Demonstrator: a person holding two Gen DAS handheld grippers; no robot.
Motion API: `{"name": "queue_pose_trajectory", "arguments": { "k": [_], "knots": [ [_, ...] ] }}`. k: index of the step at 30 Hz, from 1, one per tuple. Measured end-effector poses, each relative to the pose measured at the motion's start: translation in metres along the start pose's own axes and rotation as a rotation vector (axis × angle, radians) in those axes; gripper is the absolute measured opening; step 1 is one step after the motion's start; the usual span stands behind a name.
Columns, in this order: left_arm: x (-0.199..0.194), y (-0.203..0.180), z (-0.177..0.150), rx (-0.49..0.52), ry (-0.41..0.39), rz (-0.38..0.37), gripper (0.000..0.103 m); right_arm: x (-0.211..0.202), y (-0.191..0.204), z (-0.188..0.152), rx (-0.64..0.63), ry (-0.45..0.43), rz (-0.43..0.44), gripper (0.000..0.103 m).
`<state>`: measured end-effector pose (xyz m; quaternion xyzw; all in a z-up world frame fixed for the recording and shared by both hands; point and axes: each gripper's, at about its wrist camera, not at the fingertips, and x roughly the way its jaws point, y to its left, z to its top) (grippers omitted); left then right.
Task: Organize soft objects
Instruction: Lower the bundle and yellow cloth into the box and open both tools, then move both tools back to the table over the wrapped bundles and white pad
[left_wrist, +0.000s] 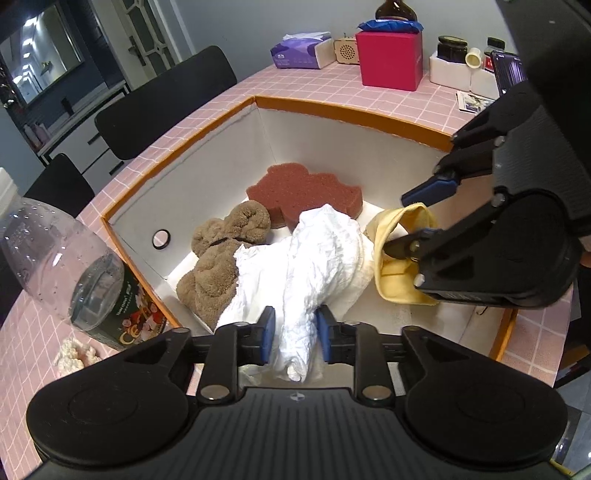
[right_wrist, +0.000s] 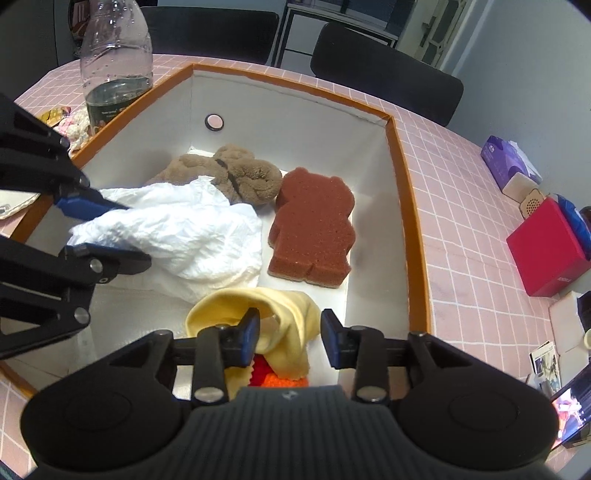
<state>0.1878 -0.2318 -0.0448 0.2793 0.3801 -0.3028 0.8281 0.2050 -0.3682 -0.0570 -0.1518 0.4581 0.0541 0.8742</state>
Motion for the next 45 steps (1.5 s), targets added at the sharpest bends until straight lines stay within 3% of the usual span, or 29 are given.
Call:
{"name": "queue_pose_trajectory", "arguments": {
  "k": [1,3,7,14,29,39,45],
  "knots": [
    [-0.002,0.000,0.000,0.002,-0.003,0.002,0.036,-0.004,0.001,0.000,-0.007,-0.006,-0.010,0.039],
    [-0.005,-0.002,-0.001,0.009,-0.007,0.011,0.038,-0.011,0.003,-0.003,-0.035,-0.027,-0.038,0.056],
    [-0.015,-0.005,-0.003,0.038,-0.026,0.041,0.049,-0.026,0.003,-0.005,-0.056,-0.056,-0.050,0.056],
    [-0.041,0.000,-0.006,0.035,-0.080,0.051,0.054,-0.049,0.000,-0.007,-0.032,-0.054,-0.016,0.066],
    [-0.104,0.017,-0.035,-0.066,-0.258,0.042,0.055,-0.108,0.024,0.002,-0.035,-0.195,0.065,0.070],
    [-0.140,0.044,-0.085,-0.195,-0.376,0.140,0.055,-0.127,0.078,0.004,-0.011,-0.342,0.159,0.071],
    [-0.146,0.063,-0.122,-0.296,-0.412,0.214,0.055,-0.118,0.118,0.006,0.008,-0.423,0.242,0.073]
  ]
}}
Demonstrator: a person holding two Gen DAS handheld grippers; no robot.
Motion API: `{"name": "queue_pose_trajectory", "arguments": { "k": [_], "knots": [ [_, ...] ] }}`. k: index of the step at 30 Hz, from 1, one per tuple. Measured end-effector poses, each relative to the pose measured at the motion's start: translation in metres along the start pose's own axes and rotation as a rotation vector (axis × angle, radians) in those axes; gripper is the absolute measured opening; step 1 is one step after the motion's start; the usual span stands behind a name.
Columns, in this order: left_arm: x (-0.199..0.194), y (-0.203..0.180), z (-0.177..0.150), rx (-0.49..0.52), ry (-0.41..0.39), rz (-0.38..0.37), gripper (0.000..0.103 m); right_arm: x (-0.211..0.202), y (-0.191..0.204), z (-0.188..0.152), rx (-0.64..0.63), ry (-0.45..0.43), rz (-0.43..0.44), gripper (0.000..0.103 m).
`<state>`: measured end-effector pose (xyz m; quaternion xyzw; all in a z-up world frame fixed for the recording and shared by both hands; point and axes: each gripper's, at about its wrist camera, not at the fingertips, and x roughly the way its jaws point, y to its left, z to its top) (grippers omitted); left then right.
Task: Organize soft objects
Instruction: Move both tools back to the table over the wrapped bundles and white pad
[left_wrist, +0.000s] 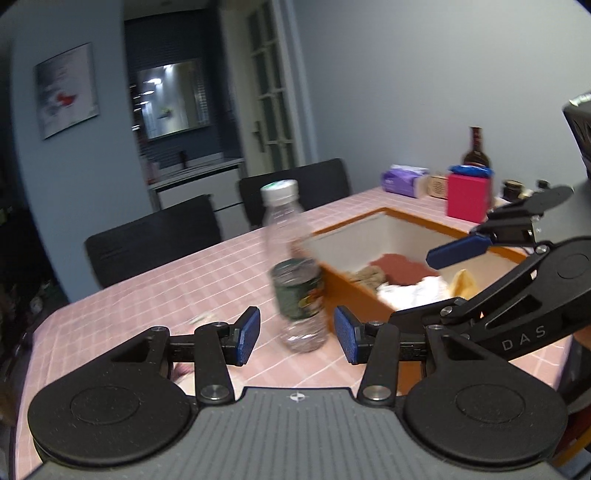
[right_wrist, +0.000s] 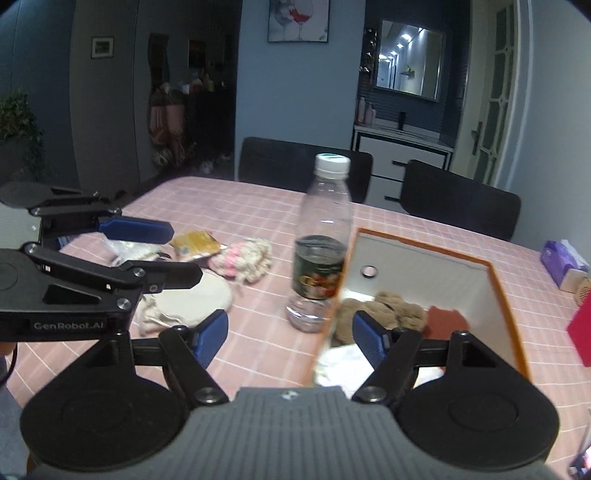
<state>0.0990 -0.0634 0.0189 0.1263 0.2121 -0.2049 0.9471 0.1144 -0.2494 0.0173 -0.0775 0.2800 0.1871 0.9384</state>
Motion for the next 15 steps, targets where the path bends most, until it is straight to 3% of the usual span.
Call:
{"name": "queue_pose_trajectory", "arguments": {
  "k": [5,10,12,15],
  "knots": [
    [-0.008,0.029,-0.031,-0.085,0.003,0.060,0.055,0.024,0.025,-0.008,0.045,-0.039,0.052,0.073],
    [-0.006,0.061,-0.064,-0.156,0.075,0.123,0.055,0.052,0.050,-0.018,0.041,-0.055,0.065,0.073],
    [-0.004,0.074,-0.076,-0.174,0.103,0.136,0.057,0.065,0.059,-0.020,0.026,-0.037,0.067,0.073],
    [0.001,0.093,-0.092,-0.218,0.127,0.148,0.069,0.089,0.066,-0.022,0.034,0.004,0.075,0.073]
  ]
}}
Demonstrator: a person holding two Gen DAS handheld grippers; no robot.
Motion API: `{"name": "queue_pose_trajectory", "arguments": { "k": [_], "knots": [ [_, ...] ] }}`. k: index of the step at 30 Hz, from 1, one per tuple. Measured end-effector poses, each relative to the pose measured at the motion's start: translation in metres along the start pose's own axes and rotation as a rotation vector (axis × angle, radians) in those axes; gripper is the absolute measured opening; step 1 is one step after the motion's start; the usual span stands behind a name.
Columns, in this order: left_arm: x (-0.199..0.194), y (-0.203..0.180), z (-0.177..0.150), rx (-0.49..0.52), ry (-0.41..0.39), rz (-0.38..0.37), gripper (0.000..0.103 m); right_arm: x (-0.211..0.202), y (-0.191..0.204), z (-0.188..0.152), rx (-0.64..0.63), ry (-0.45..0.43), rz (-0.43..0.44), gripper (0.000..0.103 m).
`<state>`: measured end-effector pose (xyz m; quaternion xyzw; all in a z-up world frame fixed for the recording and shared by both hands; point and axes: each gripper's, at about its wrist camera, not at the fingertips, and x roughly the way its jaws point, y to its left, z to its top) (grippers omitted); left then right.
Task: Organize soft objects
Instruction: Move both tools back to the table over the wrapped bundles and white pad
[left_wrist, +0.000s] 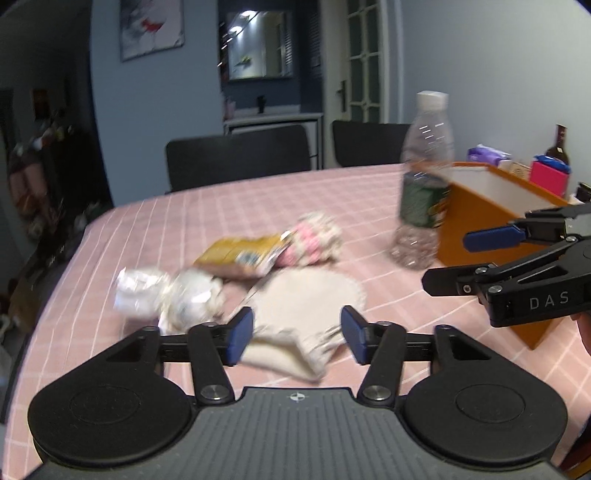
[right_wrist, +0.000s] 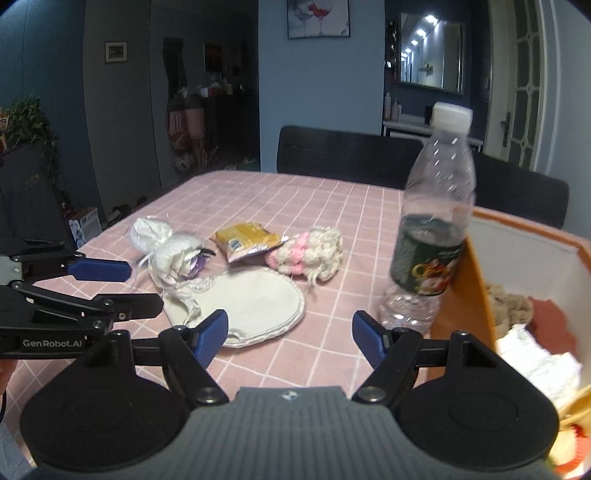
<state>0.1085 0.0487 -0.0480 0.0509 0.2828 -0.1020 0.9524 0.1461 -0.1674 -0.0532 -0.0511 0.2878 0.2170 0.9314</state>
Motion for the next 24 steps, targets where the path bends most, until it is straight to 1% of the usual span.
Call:
{"name": "queue_pose_trajectory", "arguments": {
  "k": [2,4,6,7,8,9,10,12,14,15,16,18,19,20,21,22,23,24],
  "knots": [
    [0.008,0.011,-0.003,-0.025,0.020,0.014,0.069,0.016,0.001,-0.001,0.021,0.028,0.007,0.073],
    [0.014,0.020,-0.005,-0.036,0.020,0.037,0.070,0.032,0.004,0.000,0.038,0.052,0.015,0.073],
    [0.017,0.030,-0.006,-0.033,0.007,0.061,0.073,0.048,0.008,0.001,0.052,0.073,0.021,0.073],
    [0.019,0.034,-0.005,-0.029,0.002,0.073,0.078,0.055,0.009,0.002,0.059,0.085,0.026,0.074],
    [0.023,0.036,-0.005,-0.021,0.005,0.087,0.080,0.063,0.011,0.002,0.067,0.100,0.029,0.078],
    [0.027,0.041,-0.003,-0.009,0.013,0.106,0.080,0.071,0.012,0.002,0.076,0.114,0.029,0.085],
    [0.031,0.045,-0.001,-0.005,0.020,0.129,0.081,0.079,0.013,0.003,0.088,0.126,0.029,0.085],
    [0.036,0.055,0.002,-0.040,0.020,0.155,0.081,0.094,0.012,0.003,0.120,0.158,0.040,0.085],
    [0.041,0.063,0.004,-0.087,0.023,0.149,0.081,0.110,0.012,0.004,0.152,0.180,0.039,0.085],
    [0.044,0.065,0.004,-0.092,0.018,0.149,0.081,0.116,0.011,0.003,0.163,0.186,0.036,0.085],
    [0.045,0.065,0.005,-0.075,0.011,0.156,0.081,0.121,0.011,0.004,0.171,0.190,0.031,0.085],
    [0.048,0.063,0.008,-0.006,0.002,0.181,0.081,0.128,0.010,0.004,0.183,0.203,0.026,0.085],
    [0.050,0.063,0.009,0.025,0.011,0.191,0.080,0.131,0.010,0.004,0.189,0.204,0.028,0.085],
    [0.053,0.063,0.011,0.044,0.029,0.190,0.073,0.132,0.010,0.005,0.193,0.203,0.031,0.084],
    [0.056,0.065,0.012,0.046,0.046,0.181,0.068,0.134,0.011,0.005,0.195,0.202,0.032,0.078],
    [0.058,0.067,0.012,0.035,0.059,0.167,0.062,0.134,0.013,0.005,0.187,0.192,0.018,0.076],
    [0.058,0.068,0.012,0.021,0.064,0.153,0.062,0.135,0.015,0.006,0.179,0.190,0.005,0.071],
    [0.060,0.068,0.011,0.010,0.066,0.139,0.062,0.135,0.016,0.006,0.171,0.184,0.000,0.070]
  ]
}}
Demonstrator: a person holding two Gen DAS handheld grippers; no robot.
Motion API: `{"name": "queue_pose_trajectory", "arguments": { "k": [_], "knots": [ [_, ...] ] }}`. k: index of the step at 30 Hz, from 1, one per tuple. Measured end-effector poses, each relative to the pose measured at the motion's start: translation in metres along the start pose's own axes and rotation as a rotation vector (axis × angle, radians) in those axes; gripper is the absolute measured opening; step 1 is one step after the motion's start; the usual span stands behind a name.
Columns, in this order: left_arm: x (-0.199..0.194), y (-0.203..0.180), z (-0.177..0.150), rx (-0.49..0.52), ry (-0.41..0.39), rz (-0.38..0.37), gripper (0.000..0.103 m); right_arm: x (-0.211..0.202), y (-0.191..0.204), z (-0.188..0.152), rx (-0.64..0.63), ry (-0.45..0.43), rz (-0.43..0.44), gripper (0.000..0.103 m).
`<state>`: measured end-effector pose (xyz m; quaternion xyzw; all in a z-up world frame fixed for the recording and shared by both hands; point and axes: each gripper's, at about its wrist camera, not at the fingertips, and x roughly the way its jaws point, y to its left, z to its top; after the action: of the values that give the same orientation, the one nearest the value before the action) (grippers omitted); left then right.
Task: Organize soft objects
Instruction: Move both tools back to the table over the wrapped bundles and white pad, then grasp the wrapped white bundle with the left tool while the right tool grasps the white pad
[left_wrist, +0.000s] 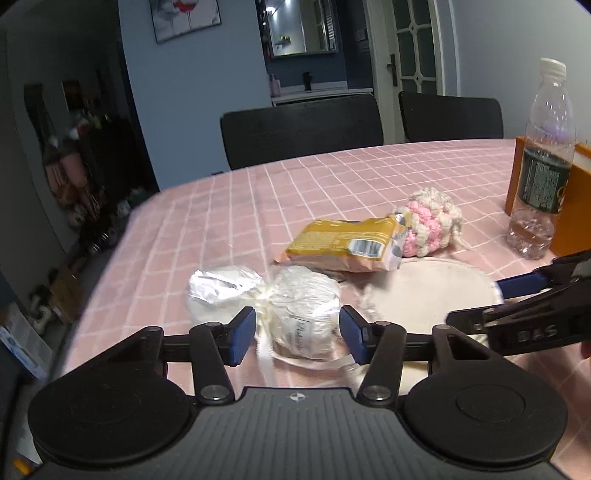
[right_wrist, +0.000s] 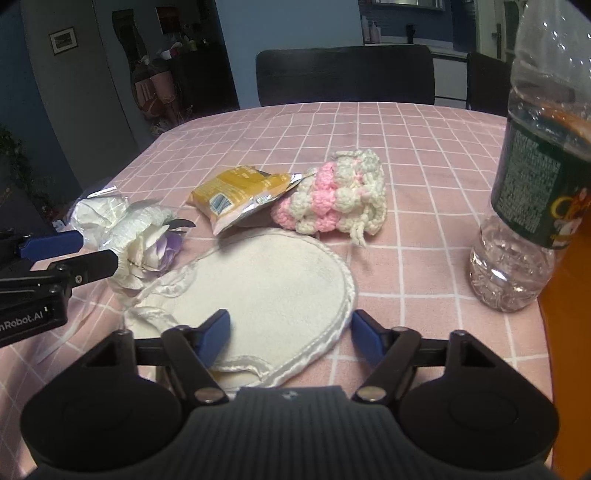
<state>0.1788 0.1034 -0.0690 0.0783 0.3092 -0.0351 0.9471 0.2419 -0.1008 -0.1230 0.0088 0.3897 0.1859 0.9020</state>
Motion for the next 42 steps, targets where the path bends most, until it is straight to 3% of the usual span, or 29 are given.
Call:
{"name": "queue_pose_trajectory", "arguments": {
  "k": [4,6,7,9,12,21,29,36,42],
  "knots": [
    [0.010,-0.008,-0.004,0.009,0.009,0.037,0.065,0.001,0.008,-0.003,-0.046,-0.015,-0.015,0.067],
    [0.014,-0.011,-0.005,0.012,0.016,0.051,0.064,0.002,0.014,-0.006,-0.095,-0.033,-0.044,0.052],
    [0.016,-0.010,-0.004,0.005,0.019,0.057,0.060,0.001,0.015,-0.008,-0.105,-0.041,-0.048,0.050],
    [0.016,-0.009,-0.005,-0.021,0.018,0.074,0.043,0.000,0.014,-0.008,-0.099,-0.047,-0.032,0.027],
    [0.014,-0.008,-0.007,-0.055,0.011,0.072,0.037,-0.004,0.014,-0.007,-0.098,-0.043,-0.009,0.014],
    [-0.016,-0.020,-0.017,-0.076,-0.004,0.068,0.032,-0.042,-0.001,-0.015,-0.071,-0.078,-0.029,0.013],
    [-0.061,-0.046,-0.026,-0.100,-0.001,0.003,0.032,-0.081,-0.021,-0.031,-0.103,-0.097,-0.035,0.012],
    [-0.090,-0.070,-0.030,-0.073,-0.051,-0.002,0.032,-0.104,-0.040,-0.049,-0.057,-0.107,-0.064,0.012],
    [-0.109,-0.080,-0.029,-0.071,-0.092,-0.017,0.031,-0.135,-0.046,-0.055,-0.043,-0.172,-0.060,0.011]
  ]
}}
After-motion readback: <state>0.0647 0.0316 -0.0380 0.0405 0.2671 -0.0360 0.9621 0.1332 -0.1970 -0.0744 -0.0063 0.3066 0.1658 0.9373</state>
